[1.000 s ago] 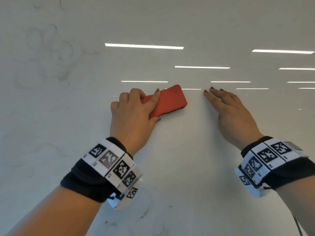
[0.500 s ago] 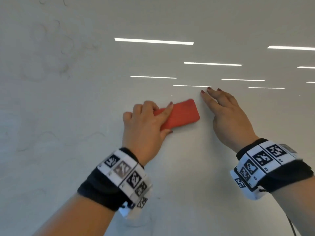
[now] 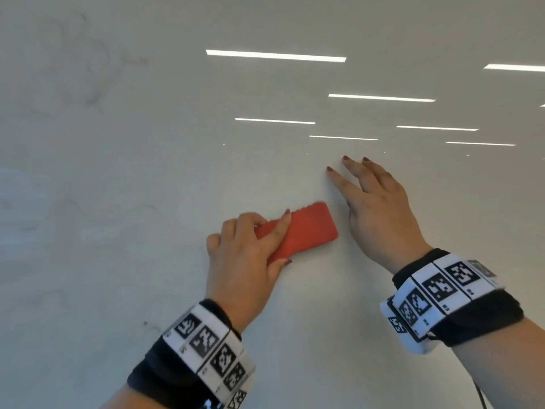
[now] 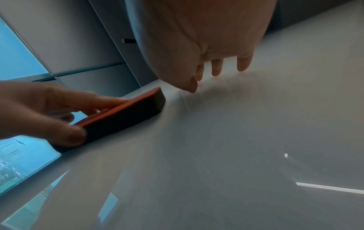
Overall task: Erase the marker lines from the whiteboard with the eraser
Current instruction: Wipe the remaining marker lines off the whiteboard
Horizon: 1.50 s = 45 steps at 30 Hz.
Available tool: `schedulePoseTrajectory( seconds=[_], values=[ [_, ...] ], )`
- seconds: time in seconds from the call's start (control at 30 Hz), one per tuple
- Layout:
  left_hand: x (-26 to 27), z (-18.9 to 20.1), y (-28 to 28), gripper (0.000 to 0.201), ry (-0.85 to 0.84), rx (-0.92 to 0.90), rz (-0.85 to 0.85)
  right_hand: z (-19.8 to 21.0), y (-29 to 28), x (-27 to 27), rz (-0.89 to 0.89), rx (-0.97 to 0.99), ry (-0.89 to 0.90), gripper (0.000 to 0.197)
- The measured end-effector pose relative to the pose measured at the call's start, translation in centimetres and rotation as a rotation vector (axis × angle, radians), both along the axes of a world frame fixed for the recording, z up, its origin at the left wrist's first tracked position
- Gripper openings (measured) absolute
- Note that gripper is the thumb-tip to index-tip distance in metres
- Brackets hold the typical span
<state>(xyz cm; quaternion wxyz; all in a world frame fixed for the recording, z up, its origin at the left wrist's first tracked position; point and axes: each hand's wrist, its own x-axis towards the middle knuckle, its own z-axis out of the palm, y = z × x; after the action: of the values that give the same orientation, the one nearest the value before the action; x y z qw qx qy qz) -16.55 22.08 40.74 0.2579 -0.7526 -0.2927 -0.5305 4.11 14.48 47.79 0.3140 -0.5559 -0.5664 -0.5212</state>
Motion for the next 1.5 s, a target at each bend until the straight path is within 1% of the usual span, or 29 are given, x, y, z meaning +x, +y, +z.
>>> schedulePoseTrajectory(
  seconds=[0.1,0.17,0.23,0.37,0.43,0.5,0.57,0.67,0.77,0.87,0.93,1.0,1.13,1.23,1.37,1.5],
  values=[
    [0.4,-3.5,-0.7,0.072,0.061,0.007,-0.010,-1.1,-0.1,0.2,0.002,-0.019,0.013,0.069],
    [0.4,-3.6,-0.8,0.070,0.080,0.032,0.014,-1.5,-0.2,0.1,0.006,-0.014,0.015,0.069],
    [-0.1,-2.1,-0.4,0.068,0.069,0.057,0.061,-1.8,-0.3,0.0,0.003,-0.014,0.021,0.068],
    [-2.1,2.8,1.2,0.065,-0.098,0.008,0.098,-2.3,-0.3,-0.1,-0.010,-0.034,0.039,0.069],
    [-2.7,3.9,1.7,0.064,-0.127,-0.029,0.100,-2.4,-0.2,0.0,-0.012,-0.034,0.029,0.070],
    [-2.5,3.9,1.9,0.064,-0.136,-0.035,0.097,-2.4,-0.1,-0.1,-0.007,-0.025,0.023,0.070],
    [-2.3,3.1,1.7,0.065,-0.142,-0.030,0.087,-2.5,0.0,-0.2,-0.008,-0.026,0.033,0.070],
    [-1.8,0.9,1.3,0.066,-0.097,-0.006,0.091,-2.8,0.1,-0.5,0.000,-0.025,0.043,0.069],
    [-1.3,-2.5,0.4,0.067,-0.037,-0.016,0.069,-3.7,0.3,-1.2,0.014,-0.030,0.048,0.067],
    [-1.2,-5.9,-0.1,0.071,0.035,-0.034,0.037,-5.0,0.5,-2.2,0.004,-0.039,0.080,0.070],
    [-1.6,-6.4,0.0,0.070,0.061,-0.016,0.045,-5.6,0.5,-2.8,0.004,-0.044,0.098,0.071],
    [-2.4,-5.3,0.3,0.068,0.054,-0.010,0.069,-6.1,0.5,-3.2,0.002,-0.060,0.112,0.070],
    [-5.0,-1.2,1.9,0.064,-0.071,-0.068,0.101,-7.0,0.6,-3.9,-0.018,-0.062,0.123,0.075],
    [-7.5,1.1,3.4,0.064,-0.132,-0.106,0.125,-7.7,0.8,-4.8,-0.042,-0.083,0.119,0.074],
    [-10.3,2.2,5.1,0.065,-0.221,-0.159,0.119,-8.4,1.4,-6.2,-0.058,-0.107,0.104,0.074],
    [-10.3,1.5,5.5,0.067,-0.242,-0.148,0.063,-8.9,1.8,-7.3,-0.088,-0.122,0.124,0.076]
  ],
)
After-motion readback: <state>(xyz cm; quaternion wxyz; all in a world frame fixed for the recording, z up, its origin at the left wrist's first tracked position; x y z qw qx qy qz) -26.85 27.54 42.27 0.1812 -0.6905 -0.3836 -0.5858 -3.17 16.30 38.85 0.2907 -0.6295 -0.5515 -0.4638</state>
